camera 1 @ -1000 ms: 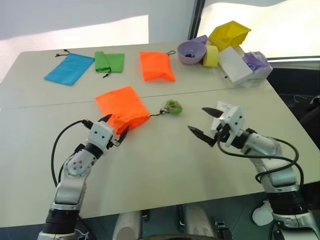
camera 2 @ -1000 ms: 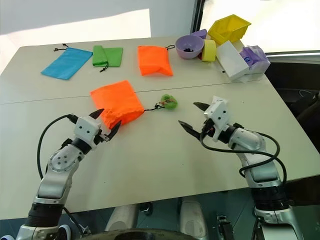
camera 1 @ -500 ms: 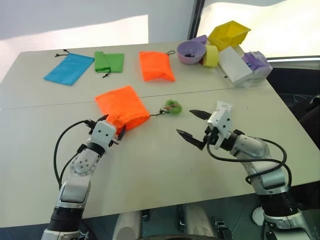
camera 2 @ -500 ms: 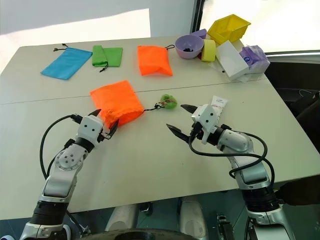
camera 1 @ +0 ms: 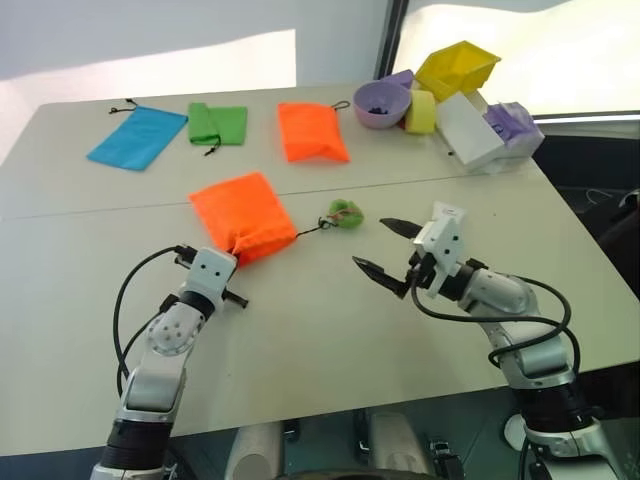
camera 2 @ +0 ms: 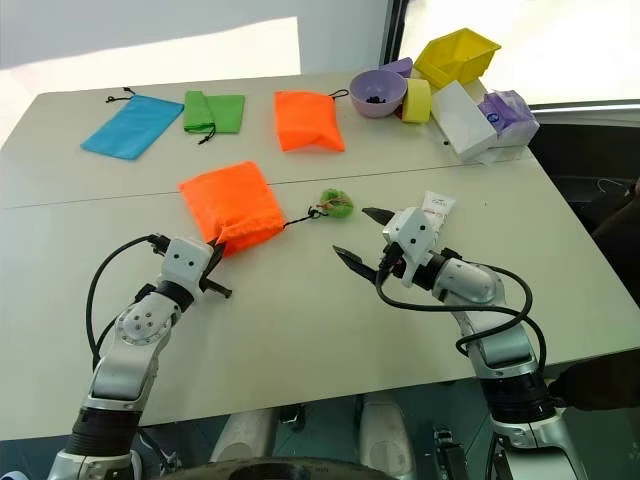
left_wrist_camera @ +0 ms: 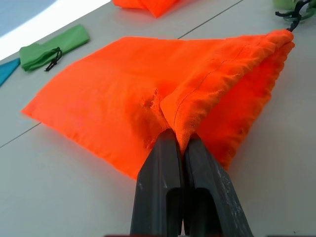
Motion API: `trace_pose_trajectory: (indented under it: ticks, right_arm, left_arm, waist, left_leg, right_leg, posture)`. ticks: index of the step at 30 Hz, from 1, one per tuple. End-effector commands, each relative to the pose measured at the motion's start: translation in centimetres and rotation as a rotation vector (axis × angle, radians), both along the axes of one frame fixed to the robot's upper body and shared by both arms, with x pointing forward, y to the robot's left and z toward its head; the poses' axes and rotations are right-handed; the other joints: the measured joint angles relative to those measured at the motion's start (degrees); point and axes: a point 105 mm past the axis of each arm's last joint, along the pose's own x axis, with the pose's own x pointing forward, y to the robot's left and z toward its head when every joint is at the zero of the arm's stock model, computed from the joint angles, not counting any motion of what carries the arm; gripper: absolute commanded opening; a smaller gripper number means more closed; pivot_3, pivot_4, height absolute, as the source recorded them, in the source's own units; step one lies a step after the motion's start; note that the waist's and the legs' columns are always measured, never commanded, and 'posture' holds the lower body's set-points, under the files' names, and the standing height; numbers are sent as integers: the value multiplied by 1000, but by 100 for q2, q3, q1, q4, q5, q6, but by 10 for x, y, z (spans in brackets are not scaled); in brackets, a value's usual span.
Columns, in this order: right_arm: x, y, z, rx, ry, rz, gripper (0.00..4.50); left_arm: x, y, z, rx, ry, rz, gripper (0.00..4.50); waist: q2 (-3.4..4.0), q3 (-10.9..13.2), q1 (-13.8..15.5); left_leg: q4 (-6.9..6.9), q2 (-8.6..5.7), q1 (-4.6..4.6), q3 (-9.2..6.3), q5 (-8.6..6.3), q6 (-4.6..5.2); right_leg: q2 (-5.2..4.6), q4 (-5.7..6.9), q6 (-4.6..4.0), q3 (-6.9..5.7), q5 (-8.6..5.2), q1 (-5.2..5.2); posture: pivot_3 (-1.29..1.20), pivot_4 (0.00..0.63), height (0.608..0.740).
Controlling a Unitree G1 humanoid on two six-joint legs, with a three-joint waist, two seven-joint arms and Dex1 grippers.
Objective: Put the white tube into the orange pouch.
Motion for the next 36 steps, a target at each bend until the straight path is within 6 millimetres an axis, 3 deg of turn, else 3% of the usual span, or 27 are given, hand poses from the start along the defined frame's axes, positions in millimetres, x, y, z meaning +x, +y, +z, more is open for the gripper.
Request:
trace_pose_trajectory:
  ticks: [1,5,11,17,21,27,30,33,36]
  right_arm:
    - [7,-18,5,-17,8,-81,4500]
    - [26,-56,17,45,71,-441,4500]
    - [19,-79,1,-30,279,-708,4500]
    - [17,-91,-3,-60,435,-852,4500]
    - [20,-79,-8,-18,506,-846,4500]
    - [23,-83,-23,-17,546,-908,4500]
    - [26,-83,-22,-8,528,-924,4500]
    - [26,-85,-24,-14,527,-923,3719]
    - [26,-82,-28,-36,527,-903,2211]
  left_arm:
    - [-6,-8,11,-29,-26,-50,26]
    - [-9,-6,12,-19,-27,-55,26]
    - [-7,-2,10,-24,-33,-34,26]
    - [-6,-4,10,-38,-39,-27,26]
    - [-7,-3,9,-39,-38,-28,26]
    - [-8,-3,9,-38,-39,-26,26]
    - [-9,-3,9,-37,-38,-28,26]
    - [-9,-4,9,-39,-39,-29,0]
    - [-10,-6,9,-39,-37,-38,0]
  waist:
    - [0,0,0]
    - [0,0,0]
    - [2,-2,0]
    - [2,-2,-15]
    - [0,-3,-12]
    - [0,-3,-12]
    - [0,-4,-19]
    - [-2,-6,-12]
    - [-2,-6,-19]
  left_leg:
    - [0,0,0,0,0,0]
    - [-3,0,-1,4,0,0]
    - [-19,3,-9,19,1,-2]
    - [-19,3,-13,49,0,-1]
    - [-20,7,-13,54,0,-1]
    - [-22,9,-18,76,-2,2]
    - [-21,12,-18,80,-2,3]
    - [-21,36,-15,111,-2,3]
    - [-21,73,-15,170,-2,3]
  right_leg:
    - [0,0,0,0,0,0]
    - [-3,0,-5,8,3,-5]
    - [0,7,-9,23,3,-36]
    - [-5,6,-20,32,10,-52]
    - [-2,7,-23,31,13,-54]
    - [-4,6,-22,34,14,-65]
    - [-3,8,-20,35,16,-66]
    - [-1,8,-21,34,27,-68]
    - [-1,6,-19,33,38,-80]
  posture:
    - [0,150,740]
    - [0,150,740]
    - [0,150,740]
    - [0,150,740]
    - [0,150,740]
    - [0,150,740]
    - [0,150,740]
    - [0,150,740]
    - [0,150,740]
